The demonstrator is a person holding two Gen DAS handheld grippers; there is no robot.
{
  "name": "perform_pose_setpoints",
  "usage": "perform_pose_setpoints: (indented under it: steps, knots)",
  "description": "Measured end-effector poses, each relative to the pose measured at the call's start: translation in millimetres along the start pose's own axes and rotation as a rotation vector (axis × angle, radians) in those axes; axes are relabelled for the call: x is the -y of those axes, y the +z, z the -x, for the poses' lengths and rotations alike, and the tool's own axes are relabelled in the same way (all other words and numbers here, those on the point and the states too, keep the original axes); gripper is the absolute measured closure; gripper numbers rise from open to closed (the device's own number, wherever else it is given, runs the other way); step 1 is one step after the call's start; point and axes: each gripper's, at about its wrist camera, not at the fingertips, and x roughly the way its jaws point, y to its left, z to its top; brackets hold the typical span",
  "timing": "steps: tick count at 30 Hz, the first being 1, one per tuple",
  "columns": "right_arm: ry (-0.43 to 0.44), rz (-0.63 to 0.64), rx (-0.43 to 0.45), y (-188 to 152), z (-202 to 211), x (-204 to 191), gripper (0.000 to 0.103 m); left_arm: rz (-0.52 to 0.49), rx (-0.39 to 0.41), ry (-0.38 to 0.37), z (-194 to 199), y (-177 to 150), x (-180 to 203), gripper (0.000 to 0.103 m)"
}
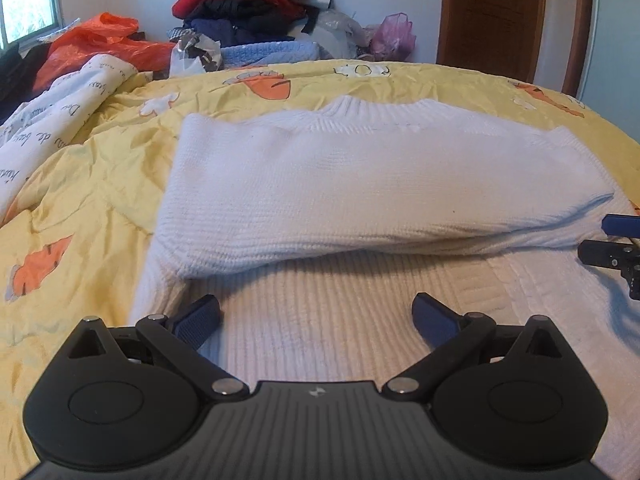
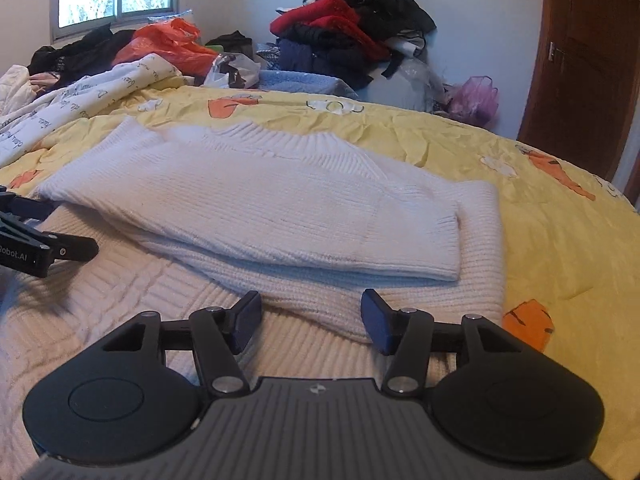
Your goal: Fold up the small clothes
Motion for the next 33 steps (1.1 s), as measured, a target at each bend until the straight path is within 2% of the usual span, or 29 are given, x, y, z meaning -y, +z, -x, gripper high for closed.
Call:
perform_pose_setpoints:
  steps: [1, 4, 7, 8, 11, 15, 17, 20, 22, 24, 27, 30, 33]
  knots:
    - [-0.006, -0.016, -0.005, 0, 10, -3, 0.039, 0.003, -0.002, -0.009, 11, -7, 0, 0.000]
    - [0.057, -0.038, 0.009, -17, 42, -12, 0.027, 0.022, -0.011, -0.030, 33, -32, -1, 0.000]
    - [0.066, 0.006, -0.050, -50, 51, -24, 0.018, -0.002, 0.055, -0.015, 46, -61, -2, 0.000]
    - [0.063, 0.007, 0.012, -63, 56, -24, 0.017, 0.016, 0.058, -0.009, 51, -64, -5, 0.000]
    - [0.053, -0.070, 0.001, -62, 73, -17, 0.016, 0.086, 0.047, -0.036, 79, -64, -16, 0.000]
    - [0.119, -0.174, 0.014, -72, 114, 3, 0.016, 0.101, 0.061, 0.001, 117, -87, -40, 0.000]
    - [0.121, -0.223, 0.008, -87, 136, 18, 0.018, 0.147, 0.031, -0.006, 127, -105, -57, 0.000]
    - [0.110, -0.317, -0.061, -112, 157, 42, 0.022, 0.271, -0.042, -0.028, 135, -134, -85, 0.000]
    - [0.105, -0.320, -0.088, -128, 167, 45, 0.026, 0.313, -0.004, -0.046, 146, -149, -92, 0.000]
    - [0.106, -0.295, -0.100, -136, 177, 40, 0.026, 0.334, -0.008, -0.065, 154, -156, -90, 0.000]
    - [0.146, -0.247, -0.149, -142, 188, 23, 0.024, 0.306, -0.029, -0.142, 161, -161, -80, 0.000]
    - [0.110, -0.181, -0.171, -144, 200, 13, 0.028, 0.271, -0.046, -0.159, 168, -167, -77, 0.000]
    - [0.095, -0.263, -0.159, -151, 217, 28, 0.027, 0.319, -0.046, -0.214, 176, -176, -86, 0.000]
